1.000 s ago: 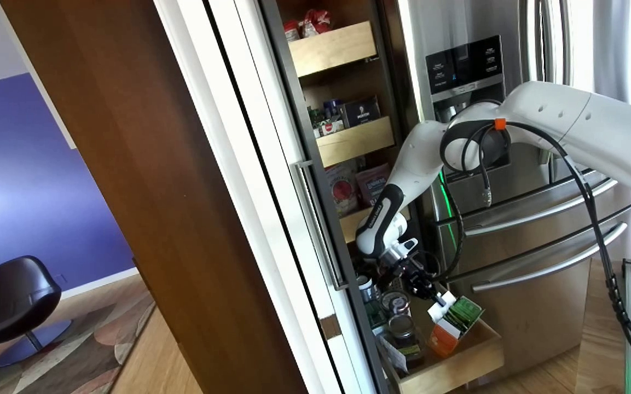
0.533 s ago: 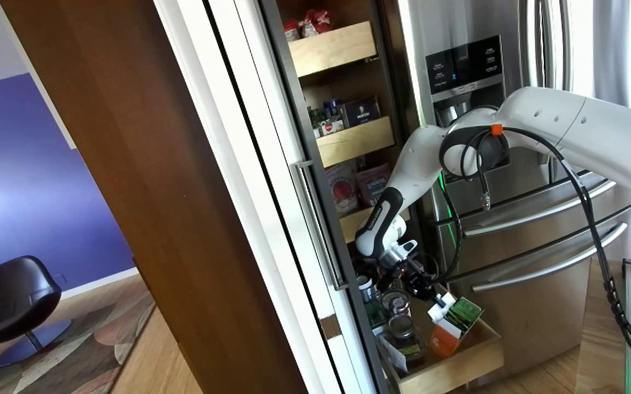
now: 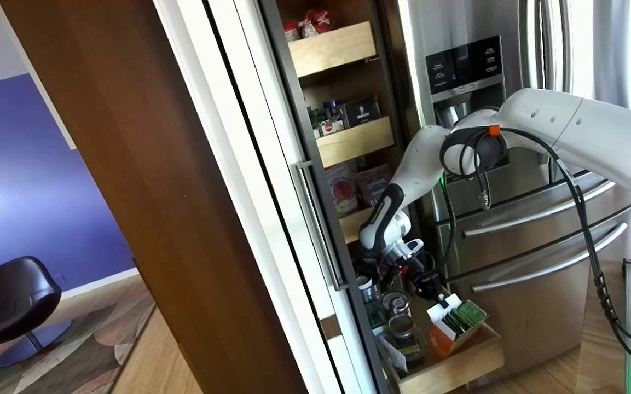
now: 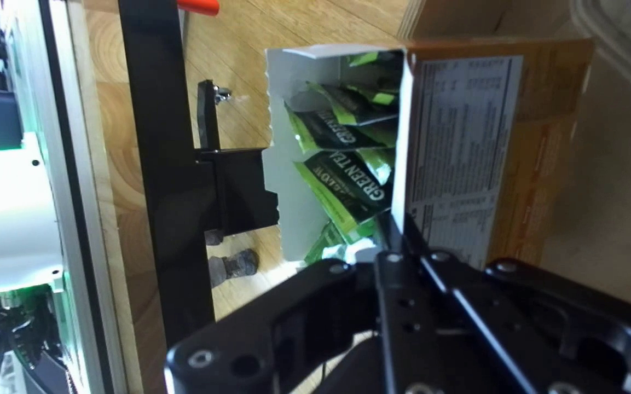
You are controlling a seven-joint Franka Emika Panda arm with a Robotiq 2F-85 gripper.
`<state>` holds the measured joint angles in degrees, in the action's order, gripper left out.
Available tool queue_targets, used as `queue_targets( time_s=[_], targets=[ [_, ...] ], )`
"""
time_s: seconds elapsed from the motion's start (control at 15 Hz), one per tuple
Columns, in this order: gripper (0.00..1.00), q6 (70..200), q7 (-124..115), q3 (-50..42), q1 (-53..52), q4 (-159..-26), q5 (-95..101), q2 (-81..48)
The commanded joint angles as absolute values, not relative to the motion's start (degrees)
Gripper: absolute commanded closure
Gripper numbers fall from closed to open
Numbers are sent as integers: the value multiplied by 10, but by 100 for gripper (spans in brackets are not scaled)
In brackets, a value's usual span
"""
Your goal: Move the box in the drawer forward, the place it horizontally
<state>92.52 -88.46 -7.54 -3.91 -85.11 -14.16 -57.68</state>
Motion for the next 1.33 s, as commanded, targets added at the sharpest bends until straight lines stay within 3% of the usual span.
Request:
queue_targets(
  time_s=[0.0, 1.0, 1.13, 1.27],
  targets=[
    [100, 881, -942, -66, -21, -808, -171, -610],
    [100, 828, -1103, -60, 20, -715, -219, -694],
    [73, 829, -1110, -61, 24, -708, -219, -698],
    [60, 844, -1102, -59, 24, -711, -214, -691]
  ],
)
